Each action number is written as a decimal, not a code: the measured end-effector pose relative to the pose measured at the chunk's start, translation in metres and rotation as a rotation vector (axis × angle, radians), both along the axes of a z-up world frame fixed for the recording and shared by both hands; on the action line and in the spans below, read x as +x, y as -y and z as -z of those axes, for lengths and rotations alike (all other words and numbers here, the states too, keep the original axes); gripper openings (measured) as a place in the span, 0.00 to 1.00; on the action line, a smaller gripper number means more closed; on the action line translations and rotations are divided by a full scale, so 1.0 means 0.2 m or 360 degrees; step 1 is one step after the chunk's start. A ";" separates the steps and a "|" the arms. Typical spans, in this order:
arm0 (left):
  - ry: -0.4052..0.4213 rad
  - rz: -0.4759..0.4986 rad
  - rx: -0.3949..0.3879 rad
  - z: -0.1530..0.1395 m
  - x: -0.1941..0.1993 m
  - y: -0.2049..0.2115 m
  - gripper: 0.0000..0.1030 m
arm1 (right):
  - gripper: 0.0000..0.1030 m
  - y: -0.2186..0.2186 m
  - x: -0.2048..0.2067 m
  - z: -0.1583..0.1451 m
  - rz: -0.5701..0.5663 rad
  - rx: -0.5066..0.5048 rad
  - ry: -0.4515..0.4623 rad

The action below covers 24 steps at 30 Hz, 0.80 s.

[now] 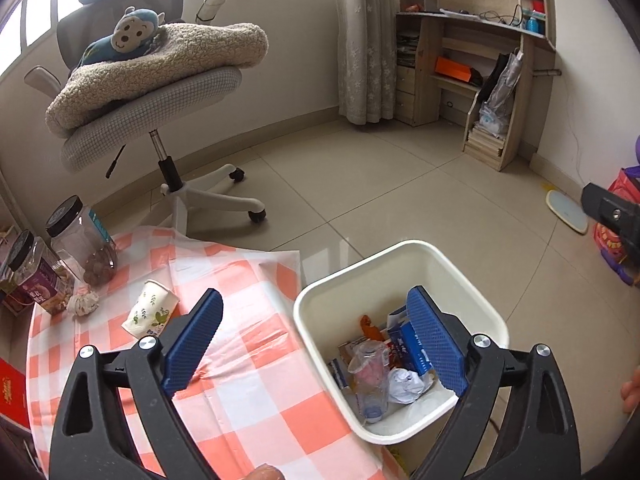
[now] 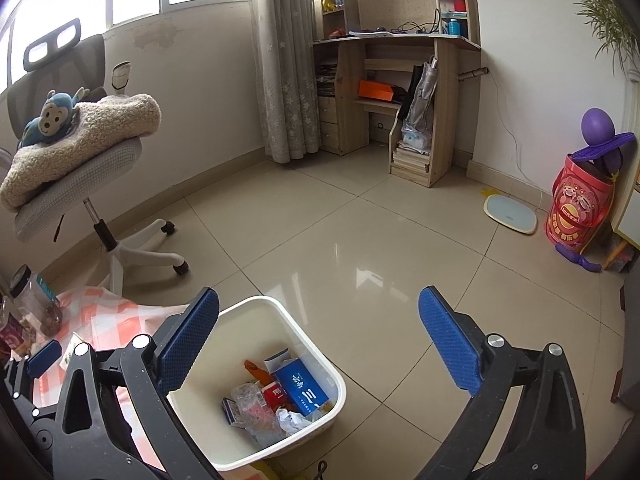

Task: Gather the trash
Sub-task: 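Grasp the leaf-print paper cup with left tool while right tool returns to table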

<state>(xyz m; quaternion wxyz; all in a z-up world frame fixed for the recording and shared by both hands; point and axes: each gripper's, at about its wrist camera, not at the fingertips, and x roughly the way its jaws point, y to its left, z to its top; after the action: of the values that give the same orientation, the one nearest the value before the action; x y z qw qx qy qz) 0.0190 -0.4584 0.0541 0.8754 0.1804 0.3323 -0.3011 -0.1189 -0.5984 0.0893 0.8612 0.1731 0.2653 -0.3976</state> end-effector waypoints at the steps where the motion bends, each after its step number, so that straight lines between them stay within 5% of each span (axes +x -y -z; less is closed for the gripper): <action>1: 0.0000 -0.0019 0.0030 0.02 0.04 -0.02 0.88 | 0.93 -0.02 0.02 0.00 -0.0025 0.0001 -0.0008; 13: -0.0139 -0.0382 0.0391 0.32 0.76 -0.33 0.88 | 0.93 -0.23 0.30 0.02 -0.0289 -0.0010 -0.0125; 21: -0.0335 -0.0395 0.0502 0.55 1.00 -0.41 0.88 | 0.93 -0.33 0.45 0.04 -0.0364 -0.0034 -0.0205; 24: -0.0351 -0.0388 0.0516 0.59 1.02 -0.44 0.64 | 0.93 -0.38 0.50 0.07 -0.0392 -0.0029 -0.0233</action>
<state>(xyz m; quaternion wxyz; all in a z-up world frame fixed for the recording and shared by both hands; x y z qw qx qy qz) 0.2227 -0.3697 -0.0645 0.8234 0.2431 0.4892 -0.1536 -0.0184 -0.5228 0.0761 0.8833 0.1020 0.3431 -0.3029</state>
